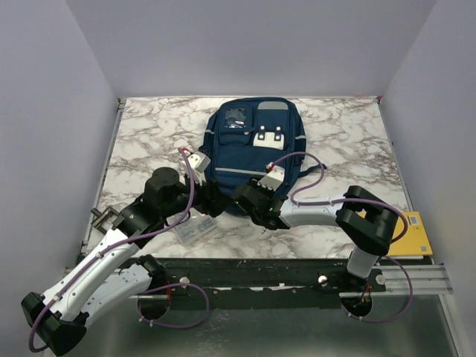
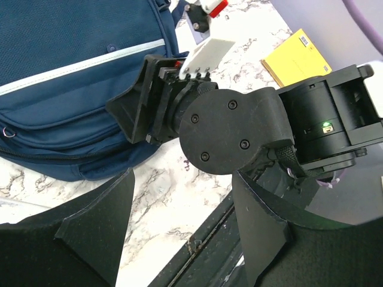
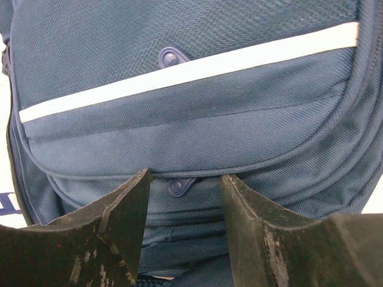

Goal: Pack the student bag
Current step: Zip the student bag at the center of the board.

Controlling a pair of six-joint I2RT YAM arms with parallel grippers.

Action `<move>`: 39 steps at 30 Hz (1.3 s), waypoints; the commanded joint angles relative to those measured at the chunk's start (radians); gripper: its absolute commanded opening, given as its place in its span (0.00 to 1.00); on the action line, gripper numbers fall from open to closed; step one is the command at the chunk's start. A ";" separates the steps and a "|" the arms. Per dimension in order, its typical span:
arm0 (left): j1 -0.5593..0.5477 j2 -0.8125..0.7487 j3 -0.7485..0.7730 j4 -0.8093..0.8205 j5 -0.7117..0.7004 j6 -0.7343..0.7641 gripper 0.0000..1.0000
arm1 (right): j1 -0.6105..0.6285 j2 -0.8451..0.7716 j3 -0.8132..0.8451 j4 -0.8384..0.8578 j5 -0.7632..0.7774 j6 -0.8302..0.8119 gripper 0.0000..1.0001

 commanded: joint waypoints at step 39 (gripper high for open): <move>0.289 0.638 0.090 0.289 0.227 -0.772 0.67 | -0.112 -0.388 -0.222 0.101 -0.249 -0.385 0.00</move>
